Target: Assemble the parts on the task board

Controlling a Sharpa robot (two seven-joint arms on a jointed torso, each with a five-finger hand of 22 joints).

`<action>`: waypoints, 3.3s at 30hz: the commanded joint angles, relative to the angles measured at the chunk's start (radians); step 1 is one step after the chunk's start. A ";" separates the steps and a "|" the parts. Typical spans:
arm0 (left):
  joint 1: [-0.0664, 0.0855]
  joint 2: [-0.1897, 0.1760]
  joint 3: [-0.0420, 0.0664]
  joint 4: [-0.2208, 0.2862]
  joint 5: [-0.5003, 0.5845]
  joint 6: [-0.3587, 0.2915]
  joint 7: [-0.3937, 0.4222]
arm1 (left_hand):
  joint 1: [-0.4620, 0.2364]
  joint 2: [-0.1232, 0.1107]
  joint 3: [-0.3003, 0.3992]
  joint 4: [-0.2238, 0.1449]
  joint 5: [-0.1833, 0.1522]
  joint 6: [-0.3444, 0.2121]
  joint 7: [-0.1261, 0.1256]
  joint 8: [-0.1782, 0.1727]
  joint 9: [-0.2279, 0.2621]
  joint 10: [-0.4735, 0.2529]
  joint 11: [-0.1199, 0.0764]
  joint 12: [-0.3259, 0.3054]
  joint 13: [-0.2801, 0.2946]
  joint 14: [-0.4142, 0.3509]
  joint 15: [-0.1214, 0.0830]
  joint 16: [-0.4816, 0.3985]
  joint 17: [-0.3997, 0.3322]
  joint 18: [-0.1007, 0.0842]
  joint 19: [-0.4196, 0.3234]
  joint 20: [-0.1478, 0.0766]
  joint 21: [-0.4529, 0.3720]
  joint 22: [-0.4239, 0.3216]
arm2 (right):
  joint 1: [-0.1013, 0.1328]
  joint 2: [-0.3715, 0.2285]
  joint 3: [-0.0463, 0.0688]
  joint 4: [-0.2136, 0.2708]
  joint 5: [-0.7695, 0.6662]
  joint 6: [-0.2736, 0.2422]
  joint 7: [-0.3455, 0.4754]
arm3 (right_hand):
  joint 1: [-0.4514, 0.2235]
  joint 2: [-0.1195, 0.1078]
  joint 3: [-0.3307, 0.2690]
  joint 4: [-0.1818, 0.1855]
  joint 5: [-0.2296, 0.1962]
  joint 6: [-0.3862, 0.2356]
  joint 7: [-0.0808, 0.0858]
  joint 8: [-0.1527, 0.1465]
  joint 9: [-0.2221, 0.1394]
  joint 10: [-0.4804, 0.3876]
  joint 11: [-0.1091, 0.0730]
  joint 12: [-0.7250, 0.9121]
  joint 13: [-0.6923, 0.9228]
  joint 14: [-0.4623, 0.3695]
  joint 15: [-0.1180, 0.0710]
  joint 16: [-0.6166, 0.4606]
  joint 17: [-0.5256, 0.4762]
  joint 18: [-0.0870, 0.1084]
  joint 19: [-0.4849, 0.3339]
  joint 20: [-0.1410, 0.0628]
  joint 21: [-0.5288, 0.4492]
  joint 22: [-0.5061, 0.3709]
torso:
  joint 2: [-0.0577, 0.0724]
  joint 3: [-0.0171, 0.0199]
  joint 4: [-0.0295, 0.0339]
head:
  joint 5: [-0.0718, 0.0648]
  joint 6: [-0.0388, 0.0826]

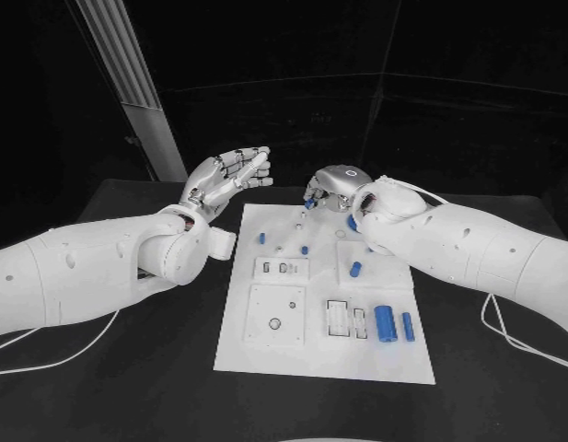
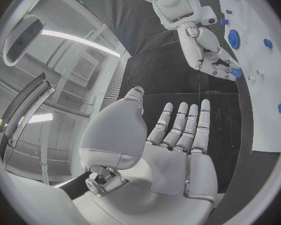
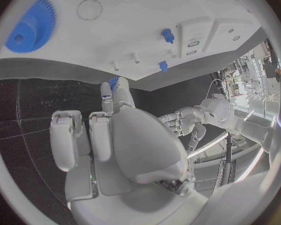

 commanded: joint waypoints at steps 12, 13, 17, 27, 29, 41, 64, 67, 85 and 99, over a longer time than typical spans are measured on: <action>0.002 0.003 0.001 -0.002 -0.006 0.014 0.219 | 0.002 0.010 0.005 0.000 -0.002 -0.007 0.131 0.006 -0.001 0.004 0.002 -0.005 0.000 -0.006 -0.001 -0.003 0.001 0.012 -0.008 0.002 0.000 -0.002 | 0.002 0.013 0.001 -0.021 -0.006 0.046 0.003 | 0.009 0.001 -0.002 0.007 0.007 -0.001 0.005 -0.005 0.001 0.002 0.006 -0.010 -0.001 0.072 0.007 0.005 0.051 -0.008 0.105 0.004 0.003 0.263 | 0.000 -0.0012 0.0007 | 0.008 -0.010; 0.002 0.004 0.001 -0.003 -0.006 0.014 0.219 | 0.002 0.010 0.005 0.000 -0.002 -0.007 0.131 0.006 -0.001 0.004 0.002 -0.005 0.000 -0.006 -0.001 -0.003 0.001 0.012 -0.008 0.002 0.000 -0.002 | 0.002 0.013 0.001 -0.022 -0.006 0.046 0.003 | 0.009 0.001 -0.002 0.007 0.007 -0.001 0.005 -0.005 0.001 0.002 0.006 -0.010 -0.001 0.072 0.007 0.005 0.051 -0.008 0.105 0.004 0.003 0.263 | 0.000 -0.0012 0.0013 | 0.008 -0.011; 0.002 0.005 0.001 -0.003 -0.006 0.014 0.219 | 0.002 0.010 0.005 0.000 -0.002 -0.007 0.131 0.006 -0.001 0.004 0.002 -0.005 0.000 -0.006 -0.001 -0.003 0.001 0.012 -0.008 0.002 0.000 -0.002 | 0.002 0.012 0.001 -0.021 -0.006 0.050 0.003 | 0.009 0.001 -0.002 0.007 0.007 -0.001 0.005 -0.006 0.001 0.002 0.006 -0.010 -0.001 0.072 0.007 0.005 0.050 -0.008 0.105 0.004 0.003 0.263 | 0.000 -0.0013 0.0021 | 0.011 -0.015; 0.002 0.005 0.001 -0.006 -0.006 0.016 0.219 | 0.003 0.011 0.005 0.000 -0.002 -0.008 0.131 0.006 -0.001 0.003 0.002 -0.005 0.000 -0.007 -0.001 -0.003 0.001 0.012 -0.009 0.002 0.000 -0.002 | 0.002 0.017 0.001 -0.024 -0.006 0.062 0.001 | 0.010 0.001 -0.002 0.009 0.007 -0.002 0.006 -0.008 0.001 0.002 0.007 -0.014 0.000 0.072 0.007 0.005 0.051 -0.008 0.105 0.005 0.003 0.263 | 0.002 -0.0007 -0.0002 | 0.016 -0.021; 0.002 0.006 0.001 -0.006 -0.006 0.017 0.219 | 0.003 0.011 0.005 0.000 -0.002 -0.009 0.131 0.006 -0.001 0.003 0.002 -0.005 0.000 -0.007 -0.001 -0.004 0.001 0.012 -0.009 0.002 0.000 -0.002 | 0.002 0.019 0.001 -0.027 -0.006 0.063 0.001 | 0.010 0.001 -0.002 0.009 0.007 -0.002 0.006 -0.008 0.001 0.002 0.007 -0.014 0.000 0.072 0.007 0.005 0.051 -0.008 0.105 0.005 0.003 0.263 | 0.003 -0.0004 0.0000 | 0.017 -0.022; 0.002 0.010 0.001 -0.011 -0.006 0.022 0.219 | 0.005 0.014 0.005 0.000 -0.002 -0.012 0.131 0.006 -0.002 0.002 0.003 -0.006 0.000 -0.008 -0.001 -0.004 0.001 0.011 -0.010 0.002 0.000 -0.002 | 0.002 0.029 0.001 -0.045 -0.007 0.058 0.005 | 0.011 0.001 -0.002 0.010 0.007 -0.003 0.007 -0.010 0.000 0.002 0.008 -0.016 0.000 0.072 0.008 0.005 0.051 -0.008 0.105 0.005 0.003 0.263 | 0.003 -0.0001 0.0018 | 0.020 -0.019; 0.003 0.012 0.001 -0.013 -0.006 0.027 0.219 | 0.007 0.016 0.004 0.000 -0.002 -0.016 0.131 0.007 -0.002 0.001 0.003 -0.007 0.000 -0.010 0.000 -0.005 0.001 0.010 -0.012 0.002 -0.001 -0.002 | 0.001 0.047 0.001 -0.069 -0.007 0.066 0.017 | 0.012 0.000 -0.001 0.010 0.007 -0.004 0.007 -0.012 0.000 0.002 0.008 -0.018 0.000 0.072 0.008 0.005 0.052 -0.008 0.105 0.006 0.003 0.263 | 0.004 -0.0006 0.0027 | 0.028 -0.010; 0.003 0.012 0.001 -0.013 -0.006 0.027 0.219 | 0.007 0.016 0.004 0.000 -0.002 -0.016 0.131 0.007 -0.002 0.001 0.003 -0.007 0.000 -0.010 0.000 -0.005 0.001 0.010 -0.012 0.002 -0.001 -0.002 | 0.001 0.049 0.001 -0.072 -0.007 0.070 0.017 | 0.014 0.000 -0.001 0.011 0.007 -0.004 0.007 -0.012 0.000 0.002 0.008 -0.020 0.000 0.072 0.009 0.005 0.053 -0.008 0.105 0.006 0.003 0.263 | 0.005 -0.0014 0.0023 | 0.029 -0.005; 0.003 0.016 0.001 -0.019 -0.006 0.032 0.219 | 0.008 0.018 0.004 0.000 -0.001 -0.021 0.131 0.007 -0.003 -0.001 0.003 -0.008 -0.001 -0.012 0.000 -0.006 0.001 0.010 -0.014 0.002 -0.001 -0.003 | 0.001 0.055 0.001 -0.080 -0.007 0.087 0.018 | 0.015 0.000 -0.001 0.012 0.007 -0.004 0.008 -0.014 0.000 0.002 0.009 -0.023 0.000 0.072 0.009 0.005 0.052 -0.008 0.105 0.007 0.003 0.263 | 0.005 -0.0017 0.0019 | 0.034 -0.012; 0.004 0.016 0.001 -0.019 -0.006 0.033 0.219 | 0.009 0.019 0.003 0.000 -0.001 -0.022 0.131 0.007 -0.003 -0.002 0.004 -0.008 -0.001 -0.013 0.001 -0.006 0.001 0.010 -0.015 0.002 -0.001 -0.003 | -0.001 0.067 0.001 -0.095 -0.007 0.089 0.022 | 0.015 0.000 -0.001 0.013 0.007 -0.005 0.008 -0.016 0.000 0.001 0.010 -0.025 0.000 0.072 0.010 0.005 0.054 -0.008 0.105 0.007 0.003 0.263 | 0.005 -0.0020 0.0024 | 0.037 -0.012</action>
